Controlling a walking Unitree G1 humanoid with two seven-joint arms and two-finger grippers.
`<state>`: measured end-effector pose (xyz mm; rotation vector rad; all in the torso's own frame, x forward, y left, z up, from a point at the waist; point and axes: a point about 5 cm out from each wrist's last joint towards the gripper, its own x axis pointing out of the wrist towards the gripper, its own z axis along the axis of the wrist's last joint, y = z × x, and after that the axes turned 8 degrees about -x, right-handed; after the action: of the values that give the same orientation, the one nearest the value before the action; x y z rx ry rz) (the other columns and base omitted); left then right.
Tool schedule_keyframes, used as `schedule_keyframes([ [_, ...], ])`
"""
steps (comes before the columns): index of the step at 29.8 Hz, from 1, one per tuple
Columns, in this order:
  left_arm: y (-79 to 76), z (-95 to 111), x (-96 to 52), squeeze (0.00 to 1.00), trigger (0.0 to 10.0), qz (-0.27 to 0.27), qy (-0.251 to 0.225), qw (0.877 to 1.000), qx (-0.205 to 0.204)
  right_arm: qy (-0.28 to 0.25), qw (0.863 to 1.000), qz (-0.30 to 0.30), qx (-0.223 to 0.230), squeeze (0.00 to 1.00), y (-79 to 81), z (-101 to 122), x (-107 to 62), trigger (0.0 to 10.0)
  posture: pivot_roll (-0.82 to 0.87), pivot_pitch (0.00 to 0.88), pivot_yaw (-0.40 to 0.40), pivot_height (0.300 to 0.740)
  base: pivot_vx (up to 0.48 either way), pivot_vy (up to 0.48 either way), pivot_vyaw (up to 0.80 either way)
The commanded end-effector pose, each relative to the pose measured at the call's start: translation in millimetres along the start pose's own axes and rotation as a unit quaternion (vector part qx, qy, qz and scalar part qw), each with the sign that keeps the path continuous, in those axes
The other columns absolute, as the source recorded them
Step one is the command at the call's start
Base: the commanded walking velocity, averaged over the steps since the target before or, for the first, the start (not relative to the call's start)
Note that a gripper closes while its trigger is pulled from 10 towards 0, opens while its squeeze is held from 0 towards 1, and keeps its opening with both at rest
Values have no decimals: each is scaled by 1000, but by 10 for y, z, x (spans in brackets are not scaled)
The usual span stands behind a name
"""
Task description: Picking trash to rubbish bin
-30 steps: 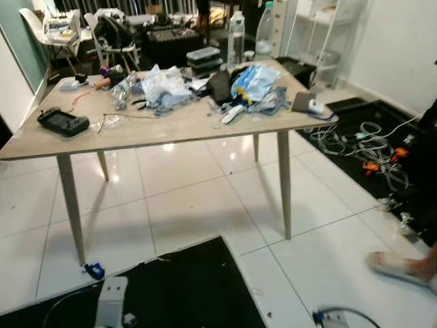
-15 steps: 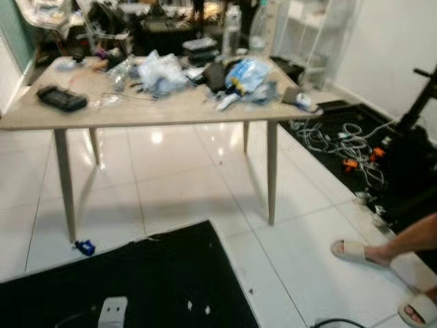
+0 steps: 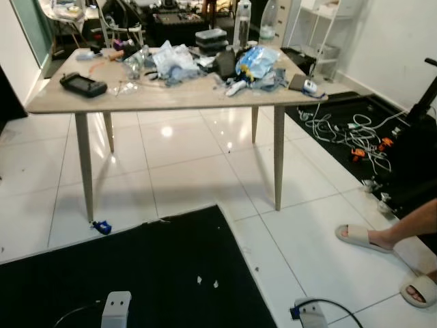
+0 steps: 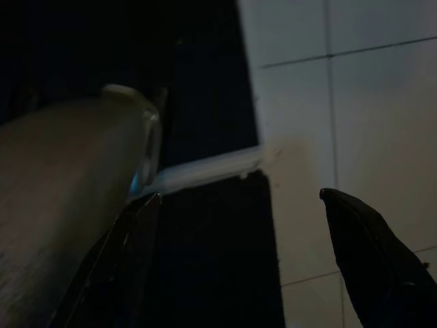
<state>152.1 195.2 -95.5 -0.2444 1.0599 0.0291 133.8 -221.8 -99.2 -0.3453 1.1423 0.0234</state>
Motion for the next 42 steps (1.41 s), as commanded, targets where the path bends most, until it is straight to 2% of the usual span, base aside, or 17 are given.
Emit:
schedule_keyframes([
  [1,-9,-65,-3,0,10000,-1,12,1000,8,8,1000,-5,-1,0,-20,-45,-5,10000,21,0,39,740,-319,0,0],
  [2,-17,-73,-2,0,10000,-3,13,1000,7,18,1000,-3,-5,0,-14,-126,-16,10000,21,0,39,740,-319,0,0],
  [7,-23,-84,-2,0,10000,-2,13,1000,-1,28,999,0,-14,0,-10,-217,-31,10000,17,0,39,740,-319,0,0],
  [20,-20,-138,-10,0,10000,-4,20,1000,2,16,1000,1,-27,0,-24,-132,-19,10000,15,3,34,740,-319,0,0],
  [34,-54,-204,-12,0,10000,-9,28,1000,5,19,999,4,-36,0,-39,-150,-21,10000,17,12,23,740,-320,0,0],
  [42,-60,-155,-3,0,10000,-11,25,1000,14,19,999,4,-43,0,-51,-144,-20,10000,19,0,20,740,-319,0,0],
])
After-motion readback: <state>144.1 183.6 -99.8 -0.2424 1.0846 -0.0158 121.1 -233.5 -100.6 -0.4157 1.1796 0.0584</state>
